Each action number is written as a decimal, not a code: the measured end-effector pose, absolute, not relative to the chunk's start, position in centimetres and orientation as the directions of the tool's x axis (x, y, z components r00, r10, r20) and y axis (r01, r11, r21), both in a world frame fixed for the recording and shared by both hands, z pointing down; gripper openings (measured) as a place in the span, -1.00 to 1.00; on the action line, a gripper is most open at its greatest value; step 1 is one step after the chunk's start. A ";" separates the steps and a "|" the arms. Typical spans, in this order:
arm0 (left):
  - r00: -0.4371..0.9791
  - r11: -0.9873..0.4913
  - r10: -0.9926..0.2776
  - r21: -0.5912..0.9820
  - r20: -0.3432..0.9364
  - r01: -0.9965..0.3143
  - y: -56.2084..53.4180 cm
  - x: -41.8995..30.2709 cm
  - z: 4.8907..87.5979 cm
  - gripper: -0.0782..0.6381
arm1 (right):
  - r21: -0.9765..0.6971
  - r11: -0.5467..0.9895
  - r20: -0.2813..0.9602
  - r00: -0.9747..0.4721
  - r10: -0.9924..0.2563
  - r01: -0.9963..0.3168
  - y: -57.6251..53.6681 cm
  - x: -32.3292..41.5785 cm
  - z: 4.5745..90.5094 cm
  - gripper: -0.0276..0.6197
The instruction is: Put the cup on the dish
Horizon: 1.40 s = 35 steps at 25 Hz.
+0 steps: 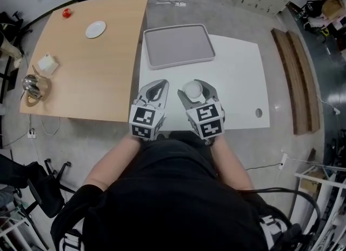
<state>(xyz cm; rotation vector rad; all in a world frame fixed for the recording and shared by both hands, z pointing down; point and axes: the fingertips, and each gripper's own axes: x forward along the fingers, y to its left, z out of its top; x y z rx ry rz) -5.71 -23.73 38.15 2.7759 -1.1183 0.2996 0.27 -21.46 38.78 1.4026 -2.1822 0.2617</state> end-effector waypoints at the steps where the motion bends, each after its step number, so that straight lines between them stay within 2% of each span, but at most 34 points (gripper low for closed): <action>1: 0.701 -0.711 -0.674 0.052 0.233 -0.701 -24.1 -5.6 38.1 -0.76 | 0.118 0.445 0.527 -0.324 -0.786 -0.887 -21.8 0.5 38.7 -0.16; 15: 0.673 -0.679 -0.710 0.054 0.207 -0.732 -30.1 -4.0 36.5 -0.76 | 0.107 0.467 0.527 -0.349 -0.775 -0.878 -27.6 2.6 38.8 -0.16; 35: 0.625 -0.640 -0.735 0.039 0.263 -0.768 -39.8 -0.2 39.6 -0.76 | 0.080 0.483 0.540 -0.370 -0.756 -0.872 -37.3 6.9 40.3 -0.16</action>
